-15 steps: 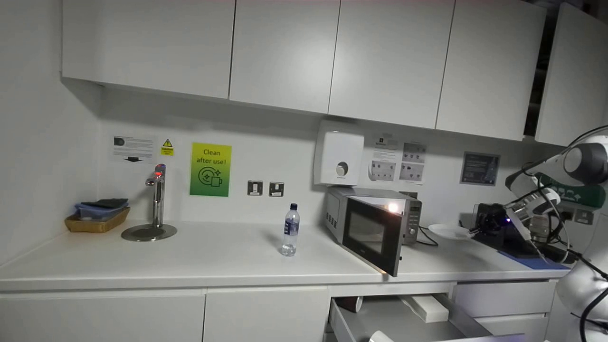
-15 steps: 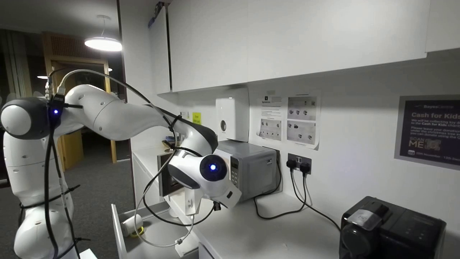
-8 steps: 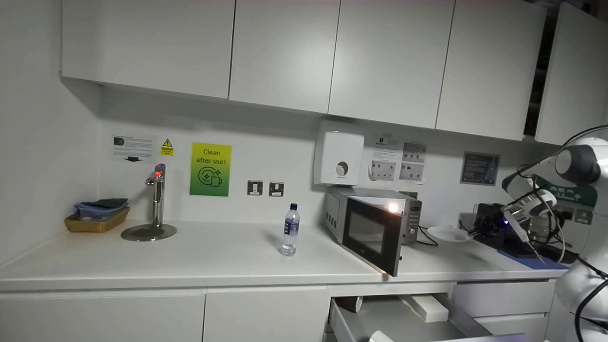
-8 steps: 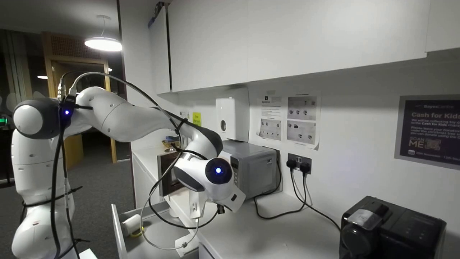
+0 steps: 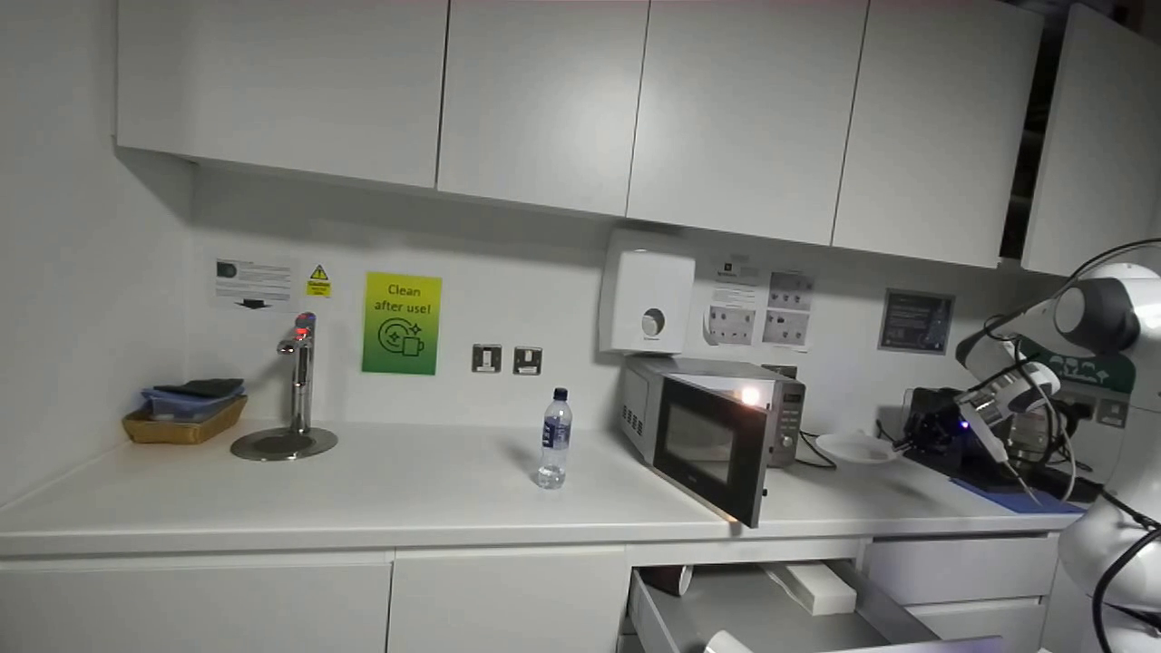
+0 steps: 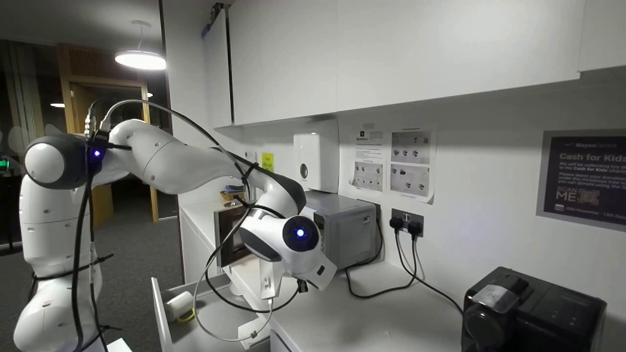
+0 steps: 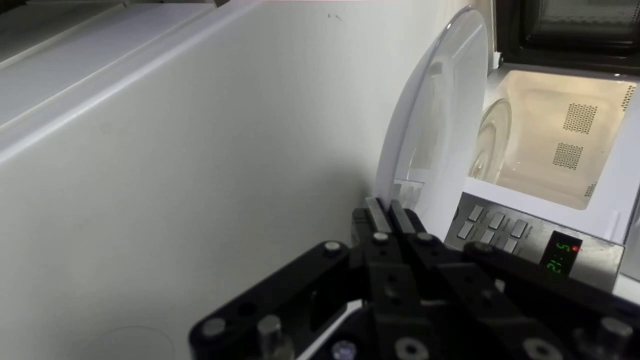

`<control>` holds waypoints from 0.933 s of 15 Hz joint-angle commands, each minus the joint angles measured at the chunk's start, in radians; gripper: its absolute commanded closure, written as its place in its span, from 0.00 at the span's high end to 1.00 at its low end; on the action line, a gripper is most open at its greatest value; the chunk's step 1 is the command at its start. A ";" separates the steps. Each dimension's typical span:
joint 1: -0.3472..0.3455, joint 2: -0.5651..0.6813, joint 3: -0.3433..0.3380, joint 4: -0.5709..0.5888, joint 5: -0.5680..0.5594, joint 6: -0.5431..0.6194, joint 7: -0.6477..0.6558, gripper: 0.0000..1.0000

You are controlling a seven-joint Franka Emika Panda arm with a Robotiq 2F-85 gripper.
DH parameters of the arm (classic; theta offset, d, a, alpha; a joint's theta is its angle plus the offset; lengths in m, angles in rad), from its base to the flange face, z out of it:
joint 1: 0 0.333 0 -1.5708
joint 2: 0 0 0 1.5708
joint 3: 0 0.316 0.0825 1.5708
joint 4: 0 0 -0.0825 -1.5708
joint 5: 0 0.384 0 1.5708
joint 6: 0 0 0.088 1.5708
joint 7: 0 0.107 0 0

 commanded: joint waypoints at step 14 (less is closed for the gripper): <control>-0.031 0.012 0.034 -0.001 -0.002 0.000 0.000 0.01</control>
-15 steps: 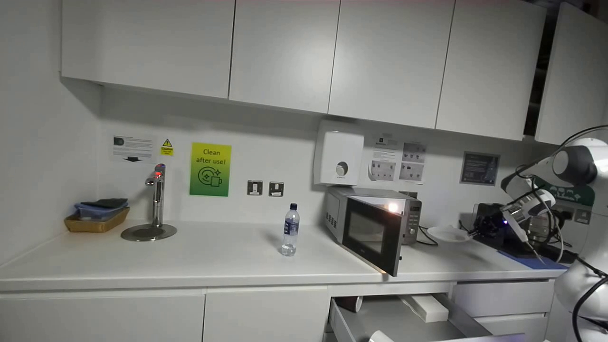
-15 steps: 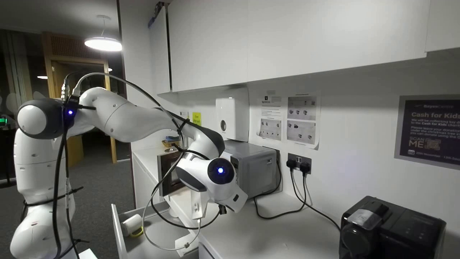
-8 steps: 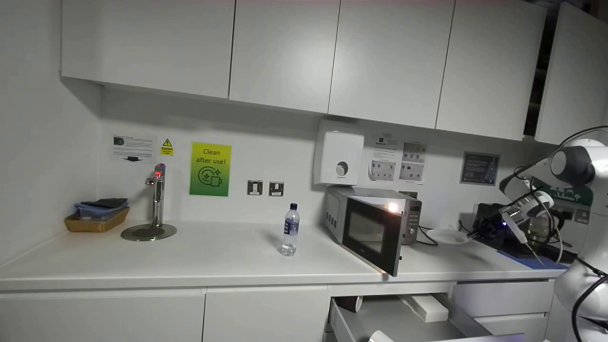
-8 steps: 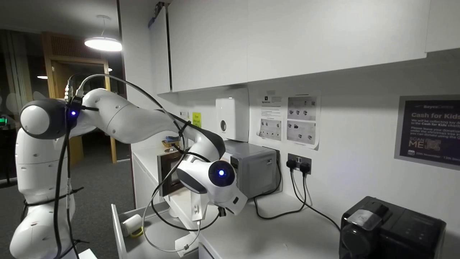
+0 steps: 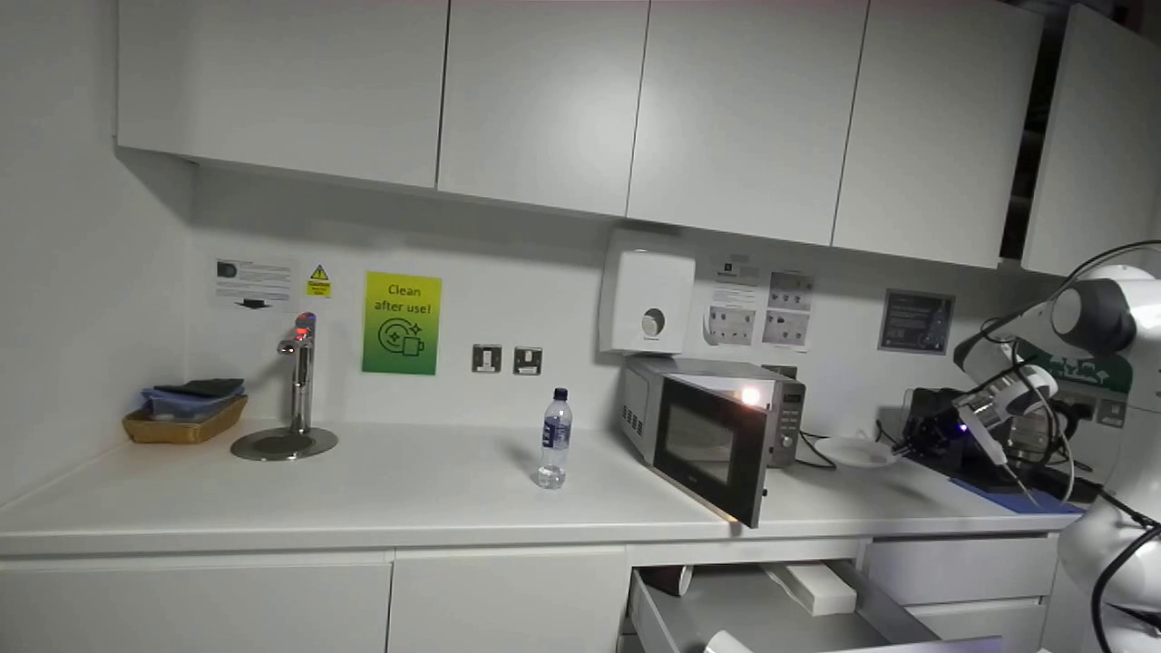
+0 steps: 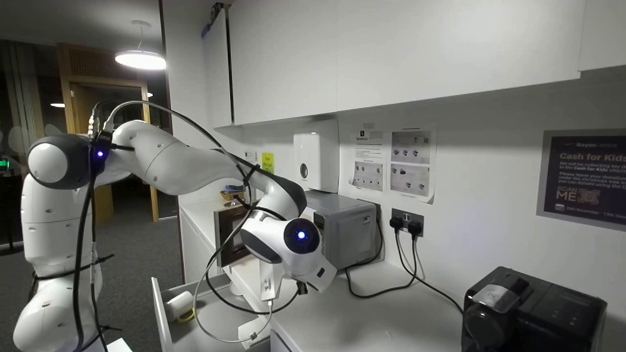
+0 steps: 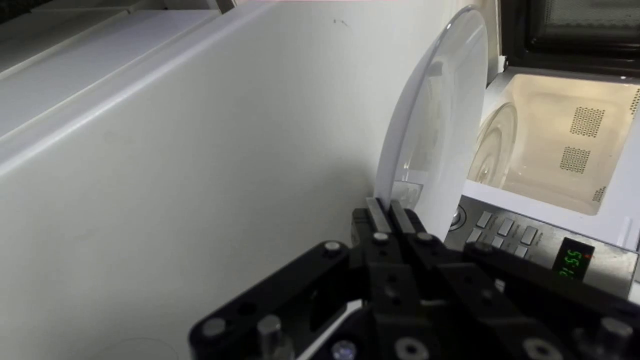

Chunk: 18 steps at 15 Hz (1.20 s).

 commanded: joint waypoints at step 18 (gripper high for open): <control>-0.070 0.083 0.031 0.031 0.037 -0.055 -0.105 0.01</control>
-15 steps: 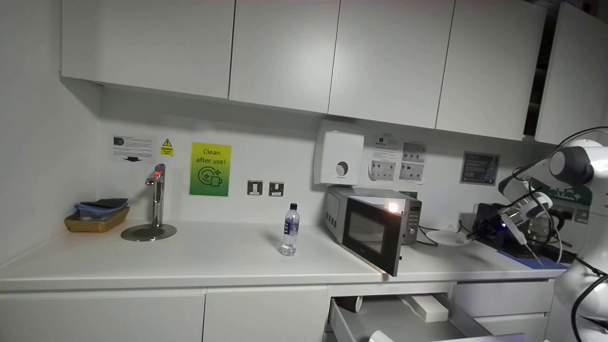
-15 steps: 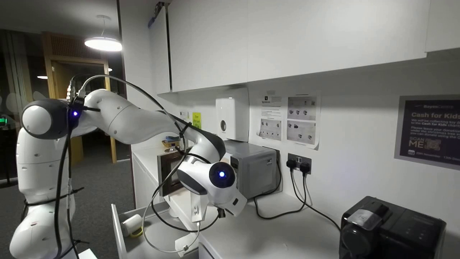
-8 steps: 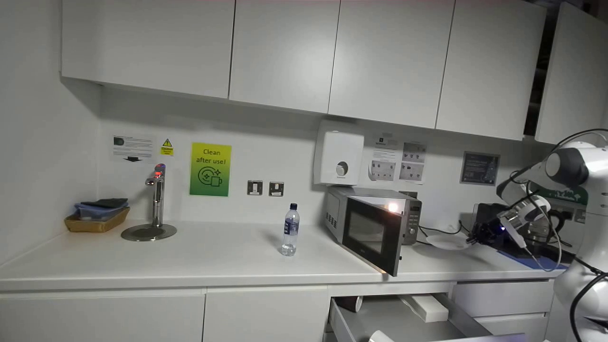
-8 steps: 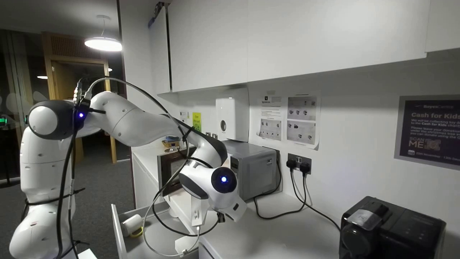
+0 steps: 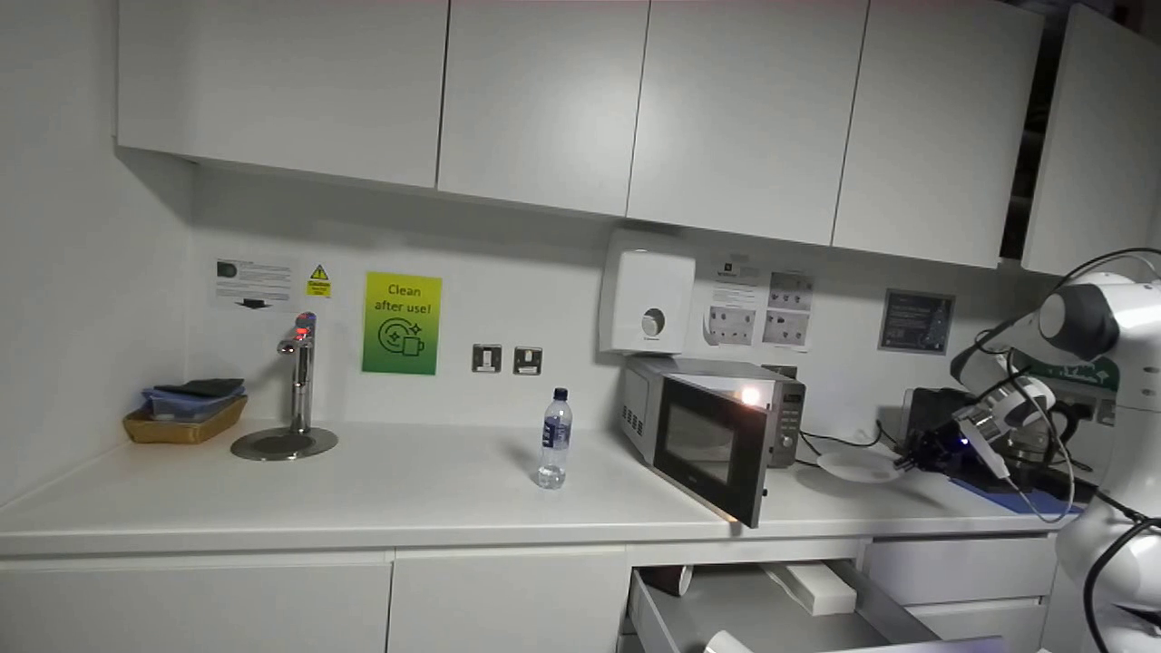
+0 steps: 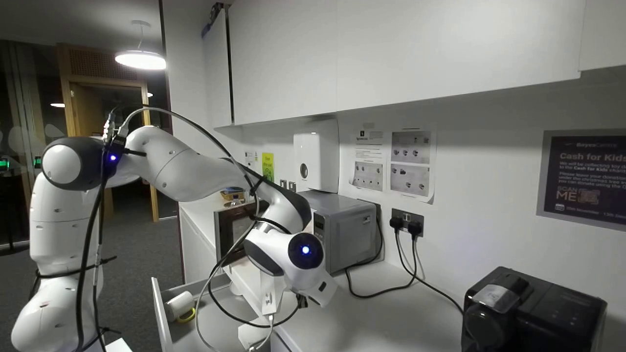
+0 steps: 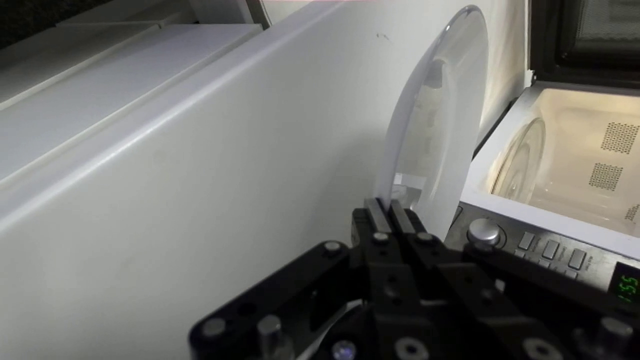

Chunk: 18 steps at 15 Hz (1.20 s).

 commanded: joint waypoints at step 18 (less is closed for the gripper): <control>-0.111 0.162 0.034 0.142 0.094 -0.098 -0.061 0.01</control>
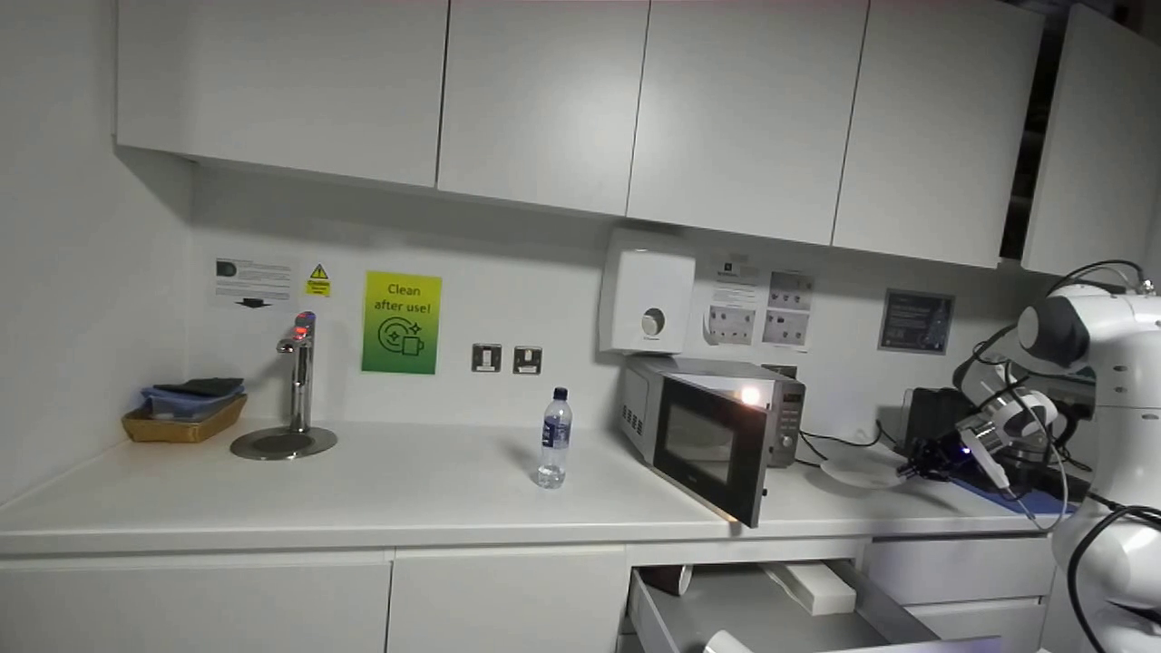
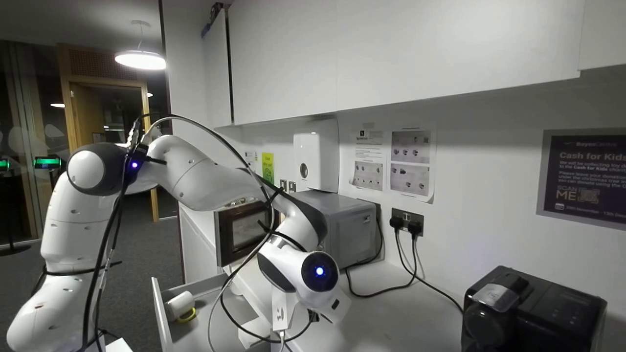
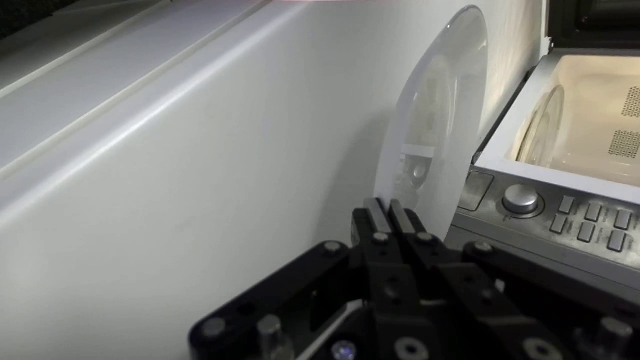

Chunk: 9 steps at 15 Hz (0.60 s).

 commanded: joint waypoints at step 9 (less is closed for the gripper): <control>-0.078 0.075 0.039 0.076 0.029 -0.095 -0.076 0.01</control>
